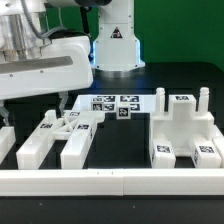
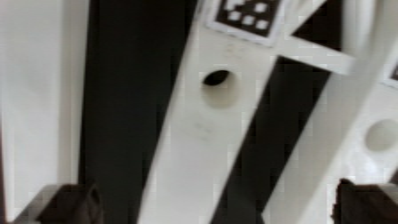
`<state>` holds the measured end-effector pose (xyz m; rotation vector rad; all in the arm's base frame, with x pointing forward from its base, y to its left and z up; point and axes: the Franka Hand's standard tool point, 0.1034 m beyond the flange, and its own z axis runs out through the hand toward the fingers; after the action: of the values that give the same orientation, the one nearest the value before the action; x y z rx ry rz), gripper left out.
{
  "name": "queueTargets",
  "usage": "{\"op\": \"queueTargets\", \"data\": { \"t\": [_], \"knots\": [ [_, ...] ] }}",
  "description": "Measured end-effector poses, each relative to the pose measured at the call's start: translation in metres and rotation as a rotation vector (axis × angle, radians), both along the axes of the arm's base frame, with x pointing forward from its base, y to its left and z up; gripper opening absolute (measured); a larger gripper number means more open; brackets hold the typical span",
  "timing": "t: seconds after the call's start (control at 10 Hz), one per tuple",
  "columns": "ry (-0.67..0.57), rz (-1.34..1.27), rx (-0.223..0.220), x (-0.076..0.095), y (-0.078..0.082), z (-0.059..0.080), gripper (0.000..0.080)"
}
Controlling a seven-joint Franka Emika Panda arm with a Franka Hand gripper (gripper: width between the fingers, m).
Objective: Assemble chair
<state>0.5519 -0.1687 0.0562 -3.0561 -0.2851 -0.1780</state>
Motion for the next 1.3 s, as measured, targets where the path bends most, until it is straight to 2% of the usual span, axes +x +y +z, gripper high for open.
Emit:
{"op": "queueTargets", "data": {
  "t": [0.1,0.2,0.4,0.5,0.7,0.8,0.9,1.1,1.2,1.3],
  "knots": [
    [-0.043,-0.014,0.005,0.001,-0.011,0.000,0.0649],
    [-0.095,-0.032,-0.011,0.002,-0.014,0.000,0.0649],
    [-0.161,-0.050,-0.032,0.002,-0.012,-0.001,0.0649],
    [-0.222,-0.051,-0.075,0.002,-0.014,0.002,0.0649],
    [-0.305,-0.057,-0.123,0.002,-0.019,0.008,0.0649],
    [-0.379,-0.056,-0.207,-0.002,-0.035,0.007,0.0649],
    [-0.408,-0.047,-0.196,-0.004,-0.035,0.000,0.0649],
    [-0.408,-0.077,-0.148,-0.002,-0.029,0.000,0.0649],
    [-0.384,-0.102,-0.100,0.000,-0.016,0.001,0.0649],
    [-0.386,-0.113,-0.073,0.005,-0.003,0.005,0.0649]
  ]
}}
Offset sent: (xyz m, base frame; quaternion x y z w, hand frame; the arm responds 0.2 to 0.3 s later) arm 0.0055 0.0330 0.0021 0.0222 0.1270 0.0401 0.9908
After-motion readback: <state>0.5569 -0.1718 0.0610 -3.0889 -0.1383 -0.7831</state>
